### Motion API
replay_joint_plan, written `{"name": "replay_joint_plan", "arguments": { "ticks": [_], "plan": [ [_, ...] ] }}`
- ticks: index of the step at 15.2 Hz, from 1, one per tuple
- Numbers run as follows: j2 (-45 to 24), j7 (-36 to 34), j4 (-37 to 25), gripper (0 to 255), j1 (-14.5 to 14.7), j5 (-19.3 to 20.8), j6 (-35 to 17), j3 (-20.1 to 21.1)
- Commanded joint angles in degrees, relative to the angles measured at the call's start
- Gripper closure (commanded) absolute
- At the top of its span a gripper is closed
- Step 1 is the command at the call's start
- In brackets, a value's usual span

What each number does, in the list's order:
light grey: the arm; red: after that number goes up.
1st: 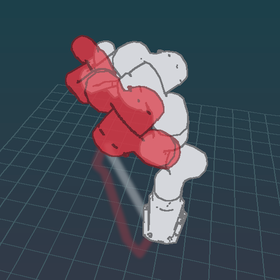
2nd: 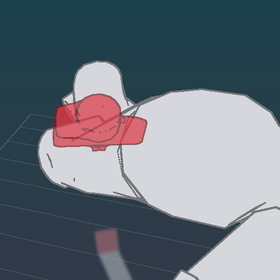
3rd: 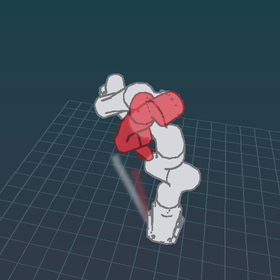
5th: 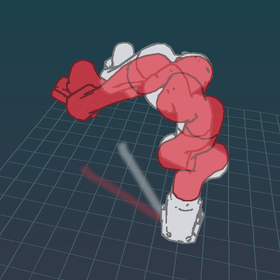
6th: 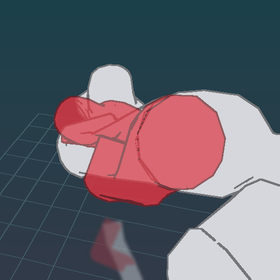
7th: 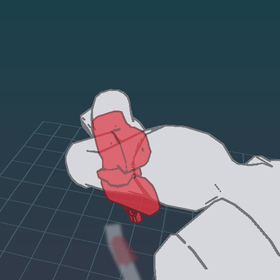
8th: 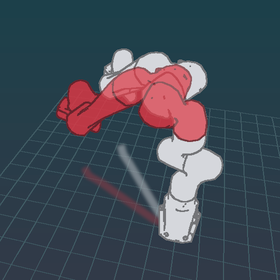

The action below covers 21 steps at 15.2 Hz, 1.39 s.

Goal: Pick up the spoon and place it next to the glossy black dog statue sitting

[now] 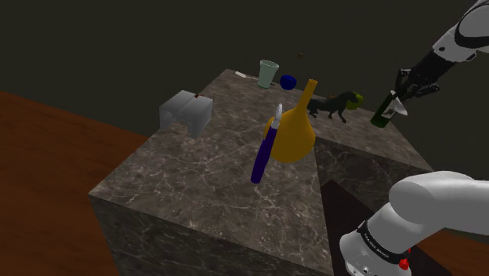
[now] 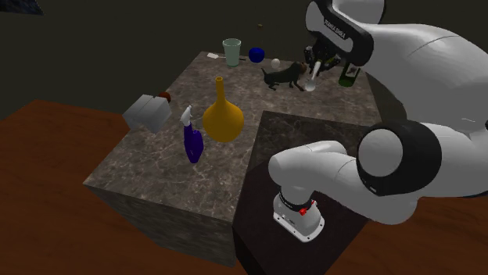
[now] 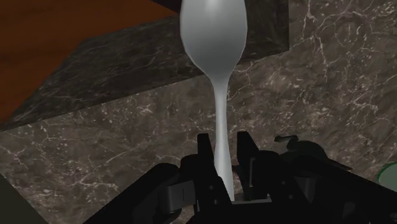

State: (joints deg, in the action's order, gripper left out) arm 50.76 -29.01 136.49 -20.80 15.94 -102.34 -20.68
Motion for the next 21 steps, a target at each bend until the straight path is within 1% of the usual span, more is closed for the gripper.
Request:
{"name": "replay_joint_plan", "arguments": {
  "ticks": [1, 6, 10, 14, 16, 21],
  "plan": [
    [-3.0, 2.2, -2.1, 255, 0.3, 0.8, -1.5, -2.8],
    [-11.6, 8.0, -9.2, 255, 2.3, 1.0, -4.4, -10.1],
    [-19.1, 13.3, -16.0, 255, 4.9, -0.6, -6.1, -16.7],
    [-27.7, 19.7, -23.9, 255, 8.4, -4.6, -7.2, -24.4],
    [-33.4, 24.0, -28.7, 255, 10.7, -8.4, -7.5, -29.5],
    [-33.1, 24.0, -24.6, 255, 10.3, -8.1, -11.3, -29.8]
  ]
}}
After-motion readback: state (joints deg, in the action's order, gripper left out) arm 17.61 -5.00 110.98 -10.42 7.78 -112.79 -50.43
